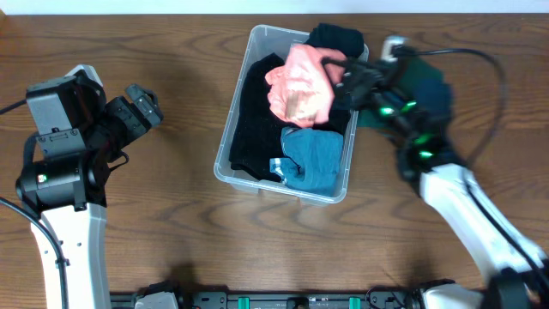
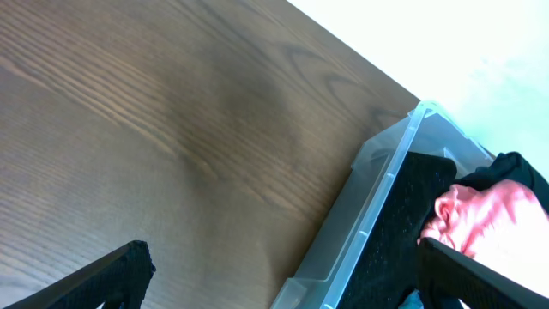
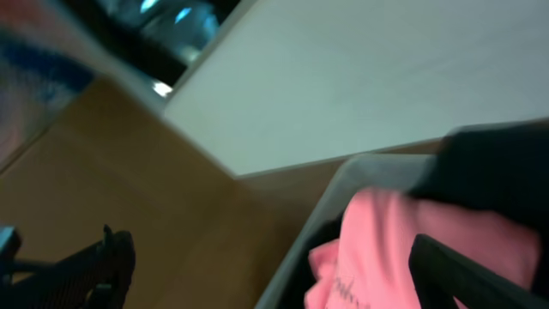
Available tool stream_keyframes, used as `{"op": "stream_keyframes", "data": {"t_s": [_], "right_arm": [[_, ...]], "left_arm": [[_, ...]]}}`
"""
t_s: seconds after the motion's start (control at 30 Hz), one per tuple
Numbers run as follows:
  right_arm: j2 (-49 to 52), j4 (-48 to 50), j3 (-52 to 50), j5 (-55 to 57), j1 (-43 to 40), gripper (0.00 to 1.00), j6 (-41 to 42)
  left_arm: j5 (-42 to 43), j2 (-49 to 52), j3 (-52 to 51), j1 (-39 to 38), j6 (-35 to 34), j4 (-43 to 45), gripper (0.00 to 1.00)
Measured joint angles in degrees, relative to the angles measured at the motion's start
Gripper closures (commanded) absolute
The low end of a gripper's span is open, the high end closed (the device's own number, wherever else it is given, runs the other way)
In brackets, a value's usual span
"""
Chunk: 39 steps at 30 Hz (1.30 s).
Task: Pack container
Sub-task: 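Carry the pink shirt into the container and release it, then move the right gripper to the green cloth and grasp it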
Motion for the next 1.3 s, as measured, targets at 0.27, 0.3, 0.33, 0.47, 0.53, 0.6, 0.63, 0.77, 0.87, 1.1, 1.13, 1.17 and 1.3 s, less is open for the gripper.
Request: {"op": "stream_keyframes", "data": {"t_s": [0.27, 0.3, 0.33, 0.47, 0.53, 0.6, 0.63, 0.77, 0.87, 1.1, 1.13, 1.17, 1.3], "right_arm": [[-6.75, -25.38, 0.79, 9.11, -16.7, 0.01, -11.67], [-6.27, -26.71, 0.76, 9.75, -18.32, 0.01, -12.74], [-5.6, -27.63, 0.76, 10.36, -19.87, 0.03, -13.92], [-0.55, -28.24, 0.76, 12.31, -24.55, 0.02, -18.53], [2.97, -26.82, 0.76, 12.66, -25.77, 0.01, -20.26], [7.08, -24.81, 0.76, 12.7, -26.88, 0.01, -21.73], [9.42, -23.65, 0.76, 12.48, -27.45, 0.01, -22.23], [17.09, -19.89, 0.76, 10.54, -28.72, 0.01, -23.3], [21.7, -17.94, 0.76, 8.87, -28.92, 0.01, -23.41], [29.42, -12.94, 0.98, 4.17, -28.94, 0.01, -21.44], [29.75, -12.63, 1.22, 3.96, -28.94, 0.01, -20.94], [30.4, -11.47, 1.33, 3.08, -28.94, 0.05, -20.06], [32.17, -8.85, 1.75, 0.04, -28.94, 0.11, -18.56]], "left_arm": [[0.0, 0.0, 0.0, 0.0, 0.0, -0.07, 0.02], [0.02, 0.0, 0.0, 0.0, -0.02, -0.07, 0.02], [0.0, 0.0, 0.0, 0.0, -0.02, -0.07, 0.02], [0.0, 0.0, 0.0, -0.02, 0.0, -0.04, 0.02], [0.0, 0.0, 0.0, 0.0, -0.02, -0.07, 0.02], [0.0, 0.0, 0.0, -0.02, -0.02, -0.07, 0.02], [0.0, 0.0, 0.0, -0.02, -0.02, -0.04, 0.02], [0.0, 0.0, 0.0, -0.02, -0.02, -0.04, 0.02], [0.0, 0.0, 0.0, 0.0, -0.02, -0.07, 0.02], [0.0, 0.0, 0.0, -0.02, -0.02, -0.07, 0.02], [0.0, 0.0, 0.0, -0.02, -0.02, -0.07, 0.02], [0.0, 0.0, 0.0, -0.02, -0.02, -0.07, 0.02], [0.0, 0.0, 0.0, 0.0, -0.02, -0.07, 0.02]]}}
